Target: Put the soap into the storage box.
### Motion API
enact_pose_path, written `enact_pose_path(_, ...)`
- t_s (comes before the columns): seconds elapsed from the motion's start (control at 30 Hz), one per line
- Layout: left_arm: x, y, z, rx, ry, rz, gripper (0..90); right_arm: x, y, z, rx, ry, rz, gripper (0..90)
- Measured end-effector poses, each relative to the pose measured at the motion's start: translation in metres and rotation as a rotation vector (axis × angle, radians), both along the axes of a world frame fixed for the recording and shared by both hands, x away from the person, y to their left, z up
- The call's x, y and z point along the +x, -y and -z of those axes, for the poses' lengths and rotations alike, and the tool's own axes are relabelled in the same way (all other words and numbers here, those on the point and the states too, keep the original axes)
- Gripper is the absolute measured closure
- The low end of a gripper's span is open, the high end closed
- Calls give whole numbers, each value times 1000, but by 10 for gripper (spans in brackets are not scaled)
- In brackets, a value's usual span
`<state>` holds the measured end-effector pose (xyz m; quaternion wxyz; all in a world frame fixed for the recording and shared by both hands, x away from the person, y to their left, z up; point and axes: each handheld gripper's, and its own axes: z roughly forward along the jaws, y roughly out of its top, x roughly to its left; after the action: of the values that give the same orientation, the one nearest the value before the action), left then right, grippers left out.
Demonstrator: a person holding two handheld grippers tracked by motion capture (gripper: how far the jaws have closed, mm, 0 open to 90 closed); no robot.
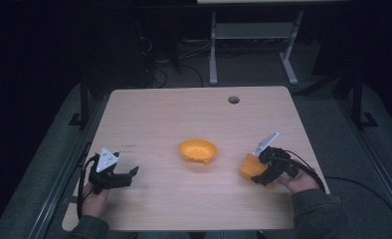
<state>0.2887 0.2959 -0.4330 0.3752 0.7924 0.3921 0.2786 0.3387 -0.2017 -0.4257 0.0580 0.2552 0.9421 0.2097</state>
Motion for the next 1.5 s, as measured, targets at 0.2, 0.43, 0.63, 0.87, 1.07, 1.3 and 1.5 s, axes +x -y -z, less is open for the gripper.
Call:
enact_pose_path(0.2, 0, 0, 0, 0, -2, 0, 141, 4, -5, -8, 11, 7, -12, 203)
enact_pose_path(0.43, 0, -1, 0, 1, 1, 0, 141, 11, -13, -14, 0, 15, -37, 203)
enact_pose_path(0.63, 0, -1, -1, 0, -1, -1, 141, 15, -19, -20, 2, 16, -40, 203)
enact_pose_path(0.87, 0, -1, -1, 0, 0, -2, 141, 17, -23, -27, 22, 29, -55, 203)
enact_pose_path(1.07, 0, -1, -1, -6, -1, -7, 141, 19, -28, -32, 8, 36, -65, 203)
enact_pose_path(1.3, 0, -1, -1, -6, -2, -8, 141, 24, -35, -38, 7, 41, -86, 203)
enact_pose_path(1.5, 0, -2, -1, -6, -1, -7, 140, 29, -41, -43, 13, 46, -100, 203)
